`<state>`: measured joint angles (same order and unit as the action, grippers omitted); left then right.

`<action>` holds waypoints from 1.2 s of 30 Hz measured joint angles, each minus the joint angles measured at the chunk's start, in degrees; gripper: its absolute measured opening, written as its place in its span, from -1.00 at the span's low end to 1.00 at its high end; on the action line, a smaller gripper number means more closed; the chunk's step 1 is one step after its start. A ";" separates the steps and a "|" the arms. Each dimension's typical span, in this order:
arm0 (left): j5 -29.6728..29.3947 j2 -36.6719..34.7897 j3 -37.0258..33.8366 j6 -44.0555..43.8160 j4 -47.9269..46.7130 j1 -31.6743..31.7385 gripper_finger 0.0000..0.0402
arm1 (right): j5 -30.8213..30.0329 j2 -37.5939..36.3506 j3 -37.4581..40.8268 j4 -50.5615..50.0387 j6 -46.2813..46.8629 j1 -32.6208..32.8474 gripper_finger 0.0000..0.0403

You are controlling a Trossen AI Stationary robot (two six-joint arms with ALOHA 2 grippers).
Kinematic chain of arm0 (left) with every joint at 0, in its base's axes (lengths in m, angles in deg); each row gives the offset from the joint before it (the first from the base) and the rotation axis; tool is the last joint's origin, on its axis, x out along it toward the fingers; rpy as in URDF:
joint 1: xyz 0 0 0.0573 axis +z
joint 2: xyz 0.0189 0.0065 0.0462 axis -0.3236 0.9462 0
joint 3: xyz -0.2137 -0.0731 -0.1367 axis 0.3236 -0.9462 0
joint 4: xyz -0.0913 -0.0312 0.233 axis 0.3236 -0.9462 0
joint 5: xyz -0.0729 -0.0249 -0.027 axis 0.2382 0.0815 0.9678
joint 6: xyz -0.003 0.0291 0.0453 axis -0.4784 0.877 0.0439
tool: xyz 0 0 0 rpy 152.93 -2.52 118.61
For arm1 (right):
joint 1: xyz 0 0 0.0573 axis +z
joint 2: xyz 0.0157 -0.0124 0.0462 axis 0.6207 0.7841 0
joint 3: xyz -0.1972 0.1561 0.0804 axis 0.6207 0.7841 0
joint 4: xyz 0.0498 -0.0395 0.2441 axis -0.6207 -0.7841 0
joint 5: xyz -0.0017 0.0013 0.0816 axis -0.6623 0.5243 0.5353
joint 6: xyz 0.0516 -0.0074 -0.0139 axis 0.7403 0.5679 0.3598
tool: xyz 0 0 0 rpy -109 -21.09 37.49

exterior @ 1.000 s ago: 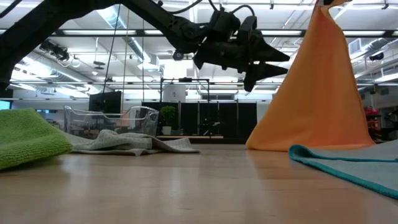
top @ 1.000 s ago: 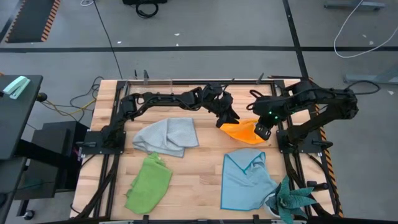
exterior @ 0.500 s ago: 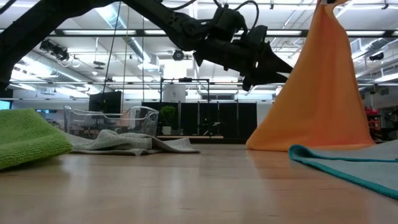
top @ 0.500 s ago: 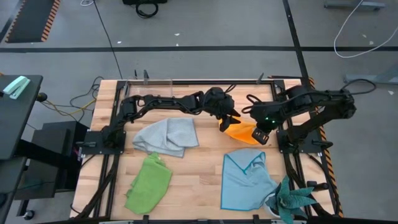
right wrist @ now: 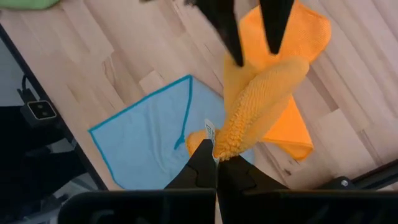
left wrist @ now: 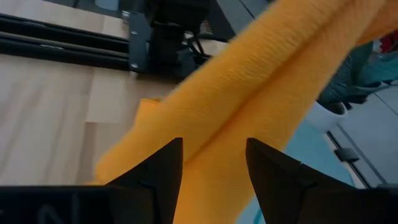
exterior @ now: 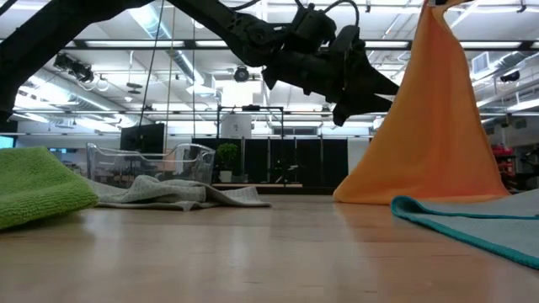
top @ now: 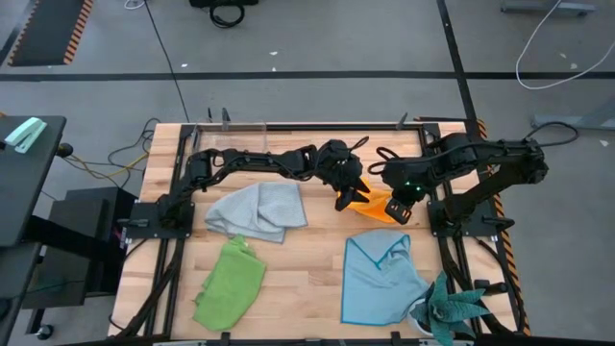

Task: Fold microfiber towels
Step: Fold the orange microfiber cloth

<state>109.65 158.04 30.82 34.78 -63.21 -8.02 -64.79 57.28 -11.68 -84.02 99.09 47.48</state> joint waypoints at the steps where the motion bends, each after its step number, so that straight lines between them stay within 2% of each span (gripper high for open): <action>1: 0.03 0.00 0.00 -0.01 0.01 -0.22 -0.09 | -0.01 0.00 -0.01 0.39 -0.10 -0.23 -1.00; 6: -0.31 0.00 0.00 0.00 0.04 -0.99 -0.11 | 0.62 0.30 -0.07 2.94 -2.86 -1.56 -1.00; 16: -9.28 0.00 0.00 1.40 -0.87 -0.04 -0.13 | 2.59 0.81 -0.04 4.79 -3.24 -1.80 -1.00; 32: -8.82 0.00 0.00 1.36 -0.81 -2.14 -0.14 | 2.87 0.81 -0.04 6.75 -5.06 -3.06 -1.00; 36: -5.12 0.00 0.00 -0.81 -0.88 -1.64 -0.14 | 2.88 0.79 -0.04 6.73 -6.22 -4.09 -1.00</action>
<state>104.53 158.04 30.82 33.98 -64.10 -9.66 -61.91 58.06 -11.72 -77.29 92.86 43.39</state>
